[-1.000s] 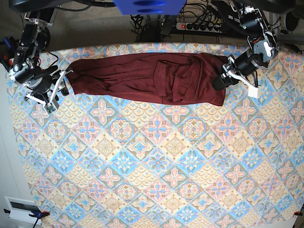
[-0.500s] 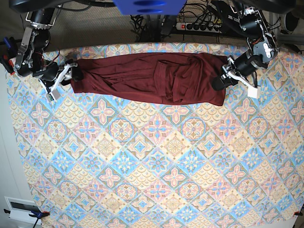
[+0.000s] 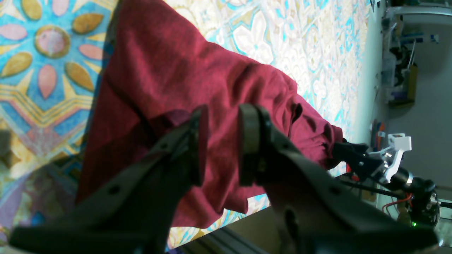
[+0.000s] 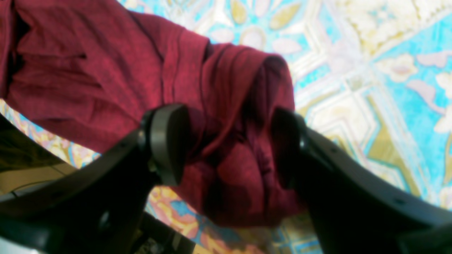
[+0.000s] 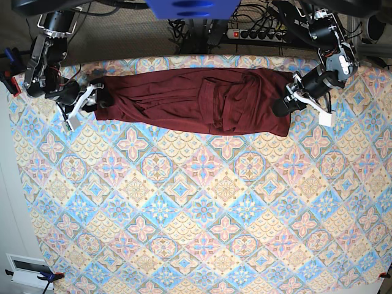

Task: Layout the t-shirt on the table in an organized manner, then fold the t-shirt properly
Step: 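Regrasp the band end with the right gripper, then fold the band end with the right gripper over toward the left gripper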

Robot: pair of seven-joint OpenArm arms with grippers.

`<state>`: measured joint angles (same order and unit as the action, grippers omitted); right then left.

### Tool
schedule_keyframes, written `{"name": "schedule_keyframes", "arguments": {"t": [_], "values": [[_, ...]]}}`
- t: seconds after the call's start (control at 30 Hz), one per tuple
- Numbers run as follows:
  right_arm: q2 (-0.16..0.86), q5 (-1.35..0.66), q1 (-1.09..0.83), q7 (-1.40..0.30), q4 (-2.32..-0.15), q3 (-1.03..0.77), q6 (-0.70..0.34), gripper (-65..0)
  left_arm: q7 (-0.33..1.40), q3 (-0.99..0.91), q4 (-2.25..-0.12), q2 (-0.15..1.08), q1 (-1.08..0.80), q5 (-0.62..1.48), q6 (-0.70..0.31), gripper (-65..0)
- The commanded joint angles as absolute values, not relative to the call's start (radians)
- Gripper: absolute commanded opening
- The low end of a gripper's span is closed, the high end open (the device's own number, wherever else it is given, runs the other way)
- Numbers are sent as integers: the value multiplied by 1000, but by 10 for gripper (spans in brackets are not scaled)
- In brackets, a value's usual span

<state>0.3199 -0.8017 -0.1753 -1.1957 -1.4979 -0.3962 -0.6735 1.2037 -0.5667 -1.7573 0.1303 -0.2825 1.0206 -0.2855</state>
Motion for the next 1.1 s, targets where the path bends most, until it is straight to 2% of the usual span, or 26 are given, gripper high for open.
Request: {"name": "schedule_keyframes", "arguments": {"t": [0.0,0.17,0.33,0.47,0.63,0.87,1.07], "values": [[320,-806,-176,-1214,-1500,-375,-676,-282,1190,-570,-1773,139,-277,1046,-294,-507],[283,-808,-176,-1219,-1503,-358,-676,-287,1188,-573,-1774,140,-277,1046,-294,-507],[259,-835,-176,-1221,-1504,-357,-676,-370,1188,-575,-1774,140,-277,1046,-294,-507],[259,-835,-176,-1219,-1503,-358,-676,-461,1188,-575,-1776,140,-277,1046,-294,-507],[259,-834,-174,-1214,-1501,-367,-671,-639,1188,-575,-1776,139,-275,1047,-294,-507],[259,-829,-25,-1214,-1494,-415,-671,-646,1188,-575,-1778,137,-275,1047,-294,-507],[265,-719,64,-1213,-1406,-501,-671,-646,1188,-576,-1774,142,-275,1047,-294,-507]]}}
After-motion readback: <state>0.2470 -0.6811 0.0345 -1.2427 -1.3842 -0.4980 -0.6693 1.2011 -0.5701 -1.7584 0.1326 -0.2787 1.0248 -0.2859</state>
